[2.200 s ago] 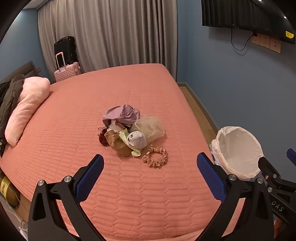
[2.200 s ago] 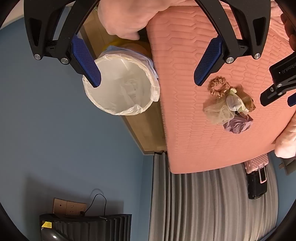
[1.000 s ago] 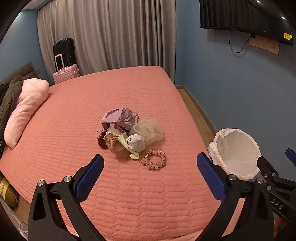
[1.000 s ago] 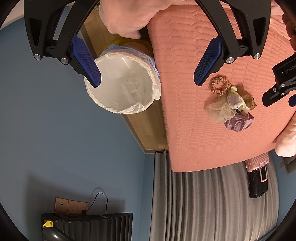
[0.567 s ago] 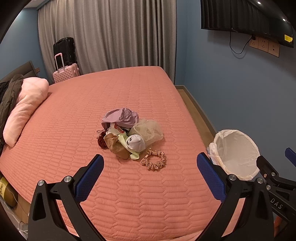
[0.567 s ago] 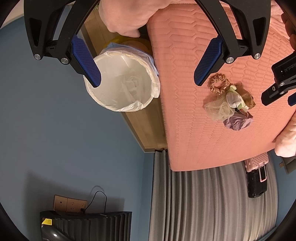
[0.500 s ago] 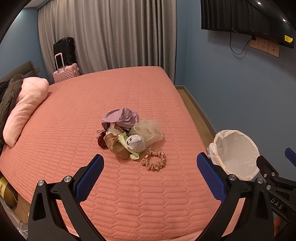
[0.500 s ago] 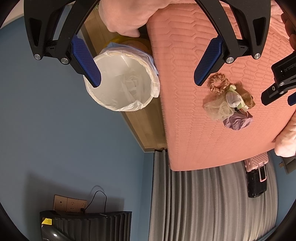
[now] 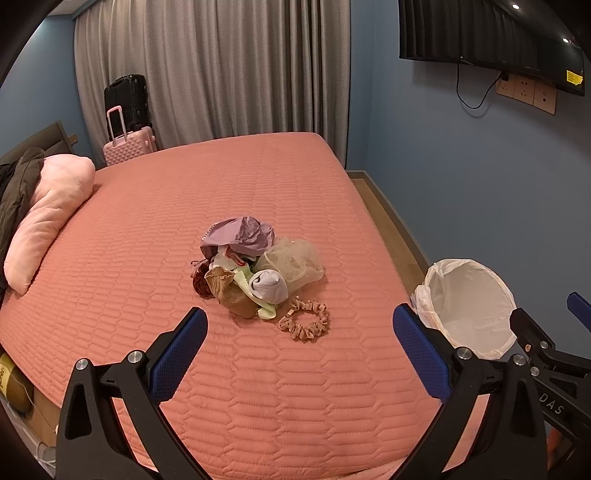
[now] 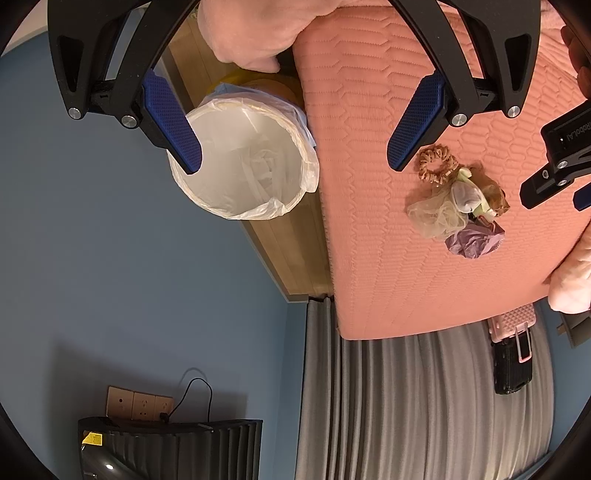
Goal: Collect trash
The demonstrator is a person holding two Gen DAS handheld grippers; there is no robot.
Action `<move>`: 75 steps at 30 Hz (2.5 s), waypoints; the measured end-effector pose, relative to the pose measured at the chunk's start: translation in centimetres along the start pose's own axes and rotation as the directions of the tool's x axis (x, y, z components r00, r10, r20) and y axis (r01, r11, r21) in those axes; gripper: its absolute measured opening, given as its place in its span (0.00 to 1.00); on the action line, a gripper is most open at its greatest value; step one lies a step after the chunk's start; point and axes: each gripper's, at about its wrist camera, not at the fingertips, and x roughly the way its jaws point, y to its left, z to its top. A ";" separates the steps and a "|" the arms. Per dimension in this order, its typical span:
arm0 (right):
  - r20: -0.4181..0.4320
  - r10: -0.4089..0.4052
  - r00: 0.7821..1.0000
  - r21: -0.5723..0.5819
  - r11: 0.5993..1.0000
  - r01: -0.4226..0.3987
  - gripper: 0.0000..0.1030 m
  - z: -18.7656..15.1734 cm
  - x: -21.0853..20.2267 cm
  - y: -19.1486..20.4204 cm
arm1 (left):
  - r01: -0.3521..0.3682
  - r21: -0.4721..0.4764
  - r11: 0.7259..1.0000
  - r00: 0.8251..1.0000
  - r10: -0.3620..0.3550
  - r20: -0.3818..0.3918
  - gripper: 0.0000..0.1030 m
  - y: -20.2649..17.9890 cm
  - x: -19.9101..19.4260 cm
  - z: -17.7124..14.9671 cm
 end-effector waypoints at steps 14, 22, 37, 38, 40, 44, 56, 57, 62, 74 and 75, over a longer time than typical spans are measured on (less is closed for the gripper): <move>0.002 -0.005 1.000 -0.007 1.000 0.005 0.95 0.4 0.2 0.1 | 0.026 -0.007 1.000 1.000 -0.026 -0.008 0.93 0.5 0.5 0.0; -0.004 -0.006 1.000 -0.028 1.000 0.006 0.95 0.6 0.8 1.2 | 0.025 -0.017 1.000 1.000 -0.025 0.001 0.93 2.1 1.1 -0.1; -0.022 -0.009 1.000 -0.057 0.998 0.008 0.95 1.0 2.1 4.6 | 0.035 -0.022 0.999 0.999 -0.035 -0.005 0.93 4.0 3.0 0.2; -0.023 -0.009 1.000 -0.059 0.998 0.008 0.95 1.0 2.2 4.8 | 0.034 -0.023 0.999 0.999 -0.034 -0.007 0.93 4.2 3.1 0.2; -0.027 -0.009 1.000 -0.062 0.998 0.007 0.95 1.1 2.5 5.3 | 0.032 -0.027 0.999 0.999 -0.033 -0.011 0.93 4.6 3.4 0.1; -0.044 0.008 0.999 -0.070 0.997 -0.011 0.95 1.2 3.3 6.7 | 0.031 -0.039 0.999 0.999 -0.032 -0.023 0.93 5.5 4.1 0.1; -0.102 0.125 0.987 -0.113 0.984 -0.136 0.95 0.8 7.5 13.3 | -0.031 -0.100 0.994 0.998 0.025 -0.060 0.93 11.4 7.7 -0.7; -0.111 0.134 0.985 -0.122 0.981 -0.148 0.95 0.7 8.2 14.1 | -0.036 -0.106 0.994 0.997 0.028 -0.070 0.93 12.0 8.1 -0.8; -0.177 0.170 0.969 -0.127 0.973 -0.193 0.94 -0.3 12.0 16.8 | -0.043 -0.115 0.992 0.993 0.031 -0.110 0.93 13.6 10.2 -1.1; -0.306 0.219 0.926 -0.044 0.969 -0.244 0.72 -1.8 19.7 18.2 | 0.013 -0.129 0.992 0.991 -0.030 -0.130 0.93 12.8 14.7 0.2; -0.313 0.221 0.924 -0.046 0.968 -0.247 0.71 -1.9 20.1 18.3 | 0.011 -0.143 0.990 0.991 -0.030 -0.134 0.93 13.3 15.1 0.1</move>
